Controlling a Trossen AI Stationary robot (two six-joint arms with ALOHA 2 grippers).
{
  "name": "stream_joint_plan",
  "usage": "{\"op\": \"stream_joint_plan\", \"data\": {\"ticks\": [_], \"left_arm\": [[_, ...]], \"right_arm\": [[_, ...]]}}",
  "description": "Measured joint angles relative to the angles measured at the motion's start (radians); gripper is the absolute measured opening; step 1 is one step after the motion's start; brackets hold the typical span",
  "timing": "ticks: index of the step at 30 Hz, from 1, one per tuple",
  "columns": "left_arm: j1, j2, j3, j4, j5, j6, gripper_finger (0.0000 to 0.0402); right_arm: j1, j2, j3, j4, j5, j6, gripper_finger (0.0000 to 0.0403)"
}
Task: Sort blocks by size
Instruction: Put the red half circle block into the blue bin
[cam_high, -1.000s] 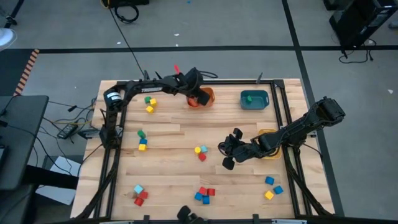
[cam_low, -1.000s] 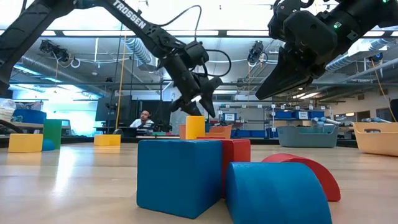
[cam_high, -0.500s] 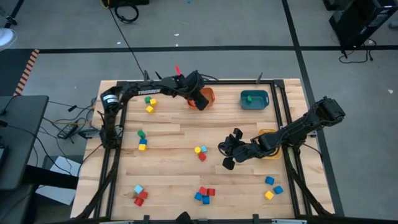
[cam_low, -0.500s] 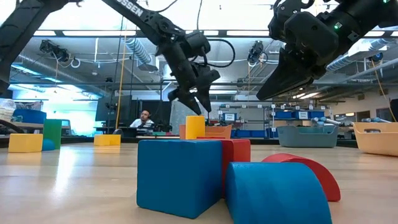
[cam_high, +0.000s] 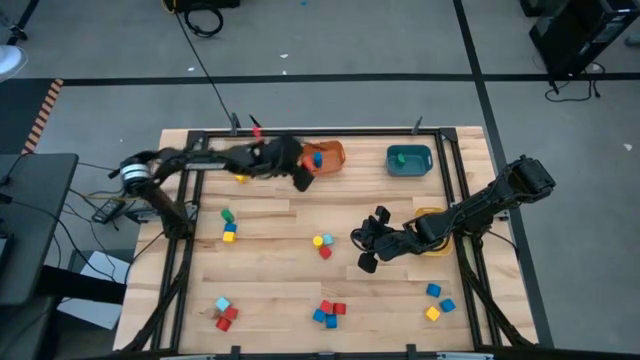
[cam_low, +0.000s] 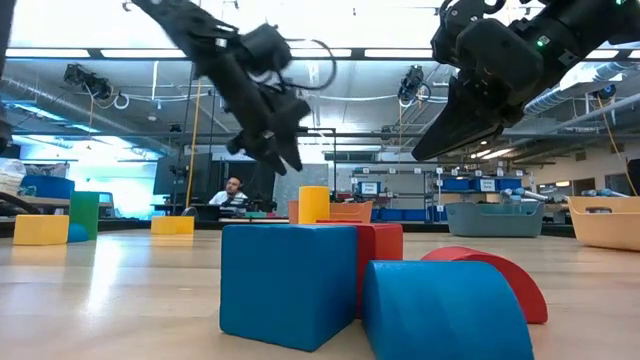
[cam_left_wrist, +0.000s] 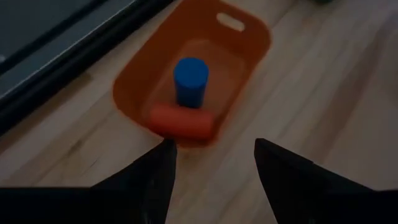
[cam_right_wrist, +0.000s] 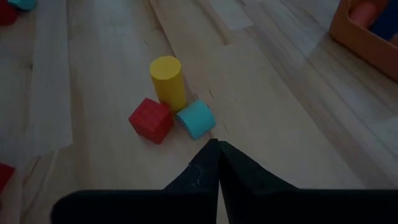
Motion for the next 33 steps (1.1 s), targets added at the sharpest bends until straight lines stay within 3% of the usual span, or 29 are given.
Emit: {"op": "stream_joint_plan", "data": {"ticks": [9, 18, 26, 33], "left_arm": [[-0.227, -0.296, -0.373, 0.348, -0.117, 0.079, 0.0225], [-0.434, -0.474, -0.553, 0.413, -0.256, 0.083, 0.0225], [-0.552, -0.510, -0.642, 0.520, -0.284, 0.155, 0.0225], [-0.611, -0.509, -0.768, 0.752, -0.285, 0.183, 0.0225]], "right_arm": [[0.000, 0.000, 0.000, 0.050, 0.001, 0.034, 0.0028], [0.000, 0.005, 0.000, 0.088, 0.005, 0.068, 0.0039], [0.000, 0.005, 0.000, 0.148, 0.002, 0.071, 0.0087], [0.004, 0.006, 0.030, 0.168, -0.004, 0.064, 0.0143]]}}
